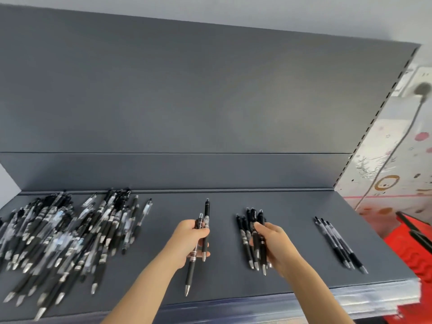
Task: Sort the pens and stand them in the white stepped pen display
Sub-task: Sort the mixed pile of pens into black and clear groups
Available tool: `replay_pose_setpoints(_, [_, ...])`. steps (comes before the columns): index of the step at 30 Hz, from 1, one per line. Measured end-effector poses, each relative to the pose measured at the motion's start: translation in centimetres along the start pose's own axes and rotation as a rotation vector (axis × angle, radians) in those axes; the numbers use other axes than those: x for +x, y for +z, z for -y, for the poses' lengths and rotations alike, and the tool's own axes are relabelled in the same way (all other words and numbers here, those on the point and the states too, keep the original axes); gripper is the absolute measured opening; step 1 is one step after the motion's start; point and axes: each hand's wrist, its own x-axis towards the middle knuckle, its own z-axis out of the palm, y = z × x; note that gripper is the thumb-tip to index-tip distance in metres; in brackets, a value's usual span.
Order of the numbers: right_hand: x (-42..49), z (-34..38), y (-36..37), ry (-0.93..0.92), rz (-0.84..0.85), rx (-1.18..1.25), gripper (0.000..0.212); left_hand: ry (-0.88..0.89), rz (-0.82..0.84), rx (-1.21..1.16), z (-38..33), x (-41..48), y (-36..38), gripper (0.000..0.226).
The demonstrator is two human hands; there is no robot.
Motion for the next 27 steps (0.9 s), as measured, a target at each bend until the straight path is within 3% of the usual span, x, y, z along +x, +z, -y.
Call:
replay_pose_setpoints(7, [2.6, -0.4, -7.7, 0.038, -0.016, -0.220, 0.008, -0.019, -0.044, 0.175, 0.1, 1.8, 5.7, 0.014])
replay_pose_setpoints(12, [4.2, -1.3, -8.2, 0.021, 0.001, -0.438, 0.011, -0.004, -0.103, 0.315, 0.1, 3.0, 7.7, 0.026])
replay_pose_setpoints(18, [5.2, -1.2, -6.6, -0.097, -0.038, -0.595, 0.005, -0.008, -0.066, 0.437, 0.4, 4.5, 8.9, 0.020])
replay_pose_setpoints(21, [5.4, -1.2, -6.0, -0.095, -0.025, -0.617, 0.004, -0.020, -0.050, 0.443, 0.3, 4.6, 8.8, 0.011])
replay_pose_setpoints(27, [5.5, -1.2, -6.5, -0.055, -0.057, -0.549, 0.010, 0.038, -0.161, 0.507, 0.1, 5.3, 6.7, 0.031])
